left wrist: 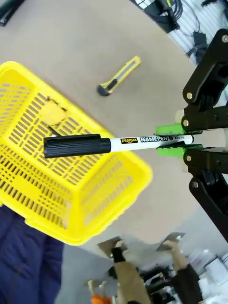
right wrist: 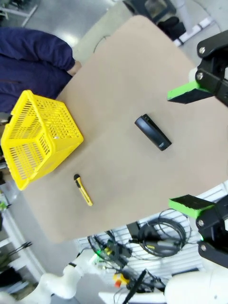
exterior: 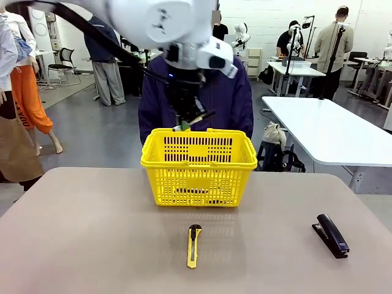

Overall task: Place the items the person wants into the basket.
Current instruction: Pick up the item the person points to and place it in the Market Basket.

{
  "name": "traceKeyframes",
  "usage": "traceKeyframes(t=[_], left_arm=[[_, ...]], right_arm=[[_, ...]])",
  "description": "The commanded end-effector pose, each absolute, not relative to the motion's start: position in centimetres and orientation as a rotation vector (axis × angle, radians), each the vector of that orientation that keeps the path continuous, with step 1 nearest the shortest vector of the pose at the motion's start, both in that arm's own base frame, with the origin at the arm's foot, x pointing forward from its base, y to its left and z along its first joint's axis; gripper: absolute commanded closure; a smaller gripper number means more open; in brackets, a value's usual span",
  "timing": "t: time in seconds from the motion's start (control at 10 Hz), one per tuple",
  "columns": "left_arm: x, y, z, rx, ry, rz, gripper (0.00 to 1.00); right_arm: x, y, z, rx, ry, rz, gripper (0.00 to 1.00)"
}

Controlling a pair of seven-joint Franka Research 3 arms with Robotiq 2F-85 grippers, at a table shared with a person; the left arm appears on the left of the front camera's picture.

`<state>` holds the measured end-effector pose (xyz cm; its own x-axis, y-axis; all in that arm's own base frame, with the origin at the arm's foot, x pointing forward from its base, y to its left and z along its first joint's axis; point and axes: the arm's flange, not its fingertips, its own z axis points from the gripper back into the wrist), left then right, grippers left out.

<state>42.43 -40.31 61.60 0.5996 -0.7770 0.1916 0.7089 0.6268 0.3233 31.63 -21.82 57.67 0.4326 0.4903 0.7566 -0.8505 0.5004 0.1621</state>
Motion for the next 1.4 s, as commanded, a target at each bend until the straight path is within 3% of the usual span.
traceKeyframes(t=[0.0, 1.1, 1.3], left_arm=[[43.6, -42.9, 61.3, 0.239, -0.331, -0.932, 0.89], [44.3, -44.2, 58.8, 0.231, -0.313, -0.934, 0.89], [46.9, -43.0, 56.7, 0.179, -0.281, -0.912, 0.89]], right_arm=[[31.7, -21.8, 57.5, 0.604, -0.737, 0.903, 0.0], [31.7, -21.8, 57.5, 0.604, -0.737, 0.903, 0.0], [31.7, -21.8, 57.5, 0.604, -0.737, 0.903, 0.0]])
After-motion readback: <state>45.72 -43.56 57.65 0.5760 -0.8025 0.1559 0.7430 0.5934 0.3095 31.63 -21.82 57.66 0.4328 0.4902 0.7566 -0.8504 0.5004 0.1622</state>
